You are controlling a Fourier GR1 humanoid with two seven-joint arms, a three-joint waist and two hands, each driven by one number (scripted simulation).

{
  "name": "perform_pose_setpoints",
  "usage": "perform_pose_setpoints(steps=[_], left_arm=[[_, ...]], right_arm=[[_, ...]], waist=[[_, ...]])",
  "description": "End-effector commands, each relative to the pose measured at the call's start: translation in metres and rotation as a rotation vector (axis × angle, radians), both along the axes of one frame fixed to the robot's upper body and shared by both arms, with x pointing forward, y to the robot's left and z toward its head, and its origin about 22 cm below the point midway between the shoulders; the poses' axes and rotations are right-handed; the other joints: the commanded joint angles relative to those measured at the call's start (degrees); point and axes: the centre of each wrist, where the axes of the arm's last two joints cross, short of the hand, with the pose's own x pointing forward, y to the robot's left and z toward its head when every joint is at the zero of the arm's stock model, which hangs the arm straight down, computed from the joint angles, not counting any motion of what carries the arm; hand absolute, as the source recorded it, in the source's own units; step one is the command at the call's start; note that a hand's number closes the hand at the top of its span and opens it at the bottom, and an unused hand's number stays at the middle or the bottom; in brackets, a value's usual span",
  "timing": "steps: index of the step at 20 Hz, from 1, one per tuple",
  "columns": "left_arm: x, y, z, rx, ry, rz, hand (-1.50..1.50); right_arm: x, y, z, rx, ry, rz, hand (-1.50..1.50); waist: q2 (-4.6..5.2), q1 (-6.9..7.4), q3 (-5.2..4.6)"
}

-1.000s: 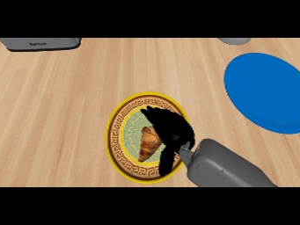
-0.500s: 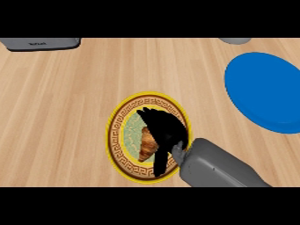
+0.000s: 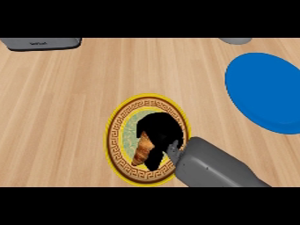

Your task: Pick the croissant from the plate and place it in the plate

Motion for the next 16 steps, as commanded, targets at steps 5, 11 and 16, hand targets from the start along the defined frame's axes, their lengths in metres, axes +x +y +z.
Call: perform_pose_setpoints(steps=[5,11,16], left_arm=[[0.091,0.010,0.042,0.108,-0.463,-0.147,0.00],[0.083,0.008,0.038,0.096,-0.451,-0.133,0.00],[0.077,0.008,0.039,0.104,-0.456,-0.112,0.00]], right_arm=[[0.005,0.002,0.003,-0.036,-0.106,0.027,1.50],[0.045,-0.050,0.015,0.021,-0.219,-0.192,1.50],[0.072,-0.096,0.040,0.018,-0.399,-0.324,1.50]], waist=[[-0.26,-2.01,0.23],[-0.10,-3.21,0.36],[-0.50,-4.11,0.39]])
